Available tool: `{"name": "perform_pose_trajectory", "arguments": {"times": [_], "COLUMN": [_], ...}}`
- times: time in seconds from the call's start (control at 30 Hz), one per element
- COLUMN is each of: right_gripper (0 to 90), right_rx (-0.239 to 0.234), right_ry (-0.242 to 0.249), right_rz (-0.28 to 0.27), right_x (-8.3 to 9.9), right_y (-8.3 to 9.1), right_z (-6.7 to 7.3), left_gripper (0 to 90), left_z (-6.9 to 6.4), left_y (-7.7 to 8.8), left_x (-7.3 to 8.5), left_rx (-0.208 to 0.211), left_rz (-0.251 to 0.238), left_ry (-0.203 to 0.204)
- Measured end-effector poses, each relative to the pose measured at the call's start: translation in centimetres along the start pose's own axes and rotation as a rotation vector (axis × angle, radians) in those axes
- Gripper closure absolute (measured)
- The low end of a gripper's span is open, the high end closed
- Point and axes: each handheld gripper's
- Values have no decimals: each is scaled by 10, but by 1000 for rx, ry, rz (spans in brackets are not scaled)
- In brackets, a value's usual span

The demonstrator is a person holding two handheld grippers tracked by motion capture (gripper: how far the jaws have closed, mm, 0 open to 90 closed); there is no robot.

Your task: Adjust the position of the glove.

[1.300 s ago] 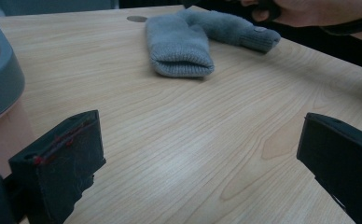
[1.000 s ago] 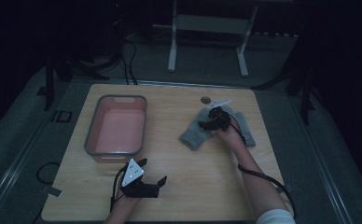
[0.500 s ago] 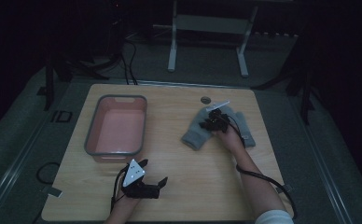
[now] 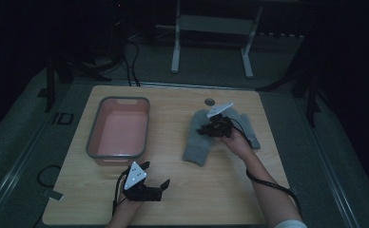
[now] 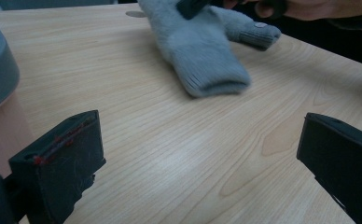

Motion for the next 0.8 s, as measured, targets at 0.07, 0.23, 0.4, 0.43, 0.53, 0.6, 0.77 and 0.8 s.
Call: {"name": "perform_pose_trajectory", "arguments": {"times": [0.07,0.23,0.4,0.43,0.53,0.6,0.77,0.8], "right_gripper": [820,819,819,819,819,817,685,642], "right_rx": [-58,-147,-182,-182,-189,-182,-158,-159], "right_ry": [12,74,67,67,21,21,-9,-18], "right_rz": [-18,-49,-42,-42,-6,9,75,81], "right_x": [-6,-17,-9,-9,10,14,33,36], "right_y": [4,12,7,7,-3,-5,-20,-23], "right_z": [12,41,51,51,43,41,28,26], "left_gripper": [9,9,9,9,9,9,9,9], "left_z": [0,-1,-1,-1,-1,-1,-1,-1], "left_y": [0,0,1,1,1,1,0,0], "left_x": [0,0,0,0,0,0,0,0], "left_rx": [-1,-2,-3,-3,-2,0,2,1], "left_rz": [0,-4,-4,-4,-5,-4,0,-2], "left_ry": [-3,-2,-2,-2,-2,-2,-5,-2]}}
Point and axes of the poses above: each handheld gripper's, and its own axes: y roughly backward along the jaws, x roughly out of its underside, z roughly to its left, and after that the axes turned 14 degrees about -z, right-handed
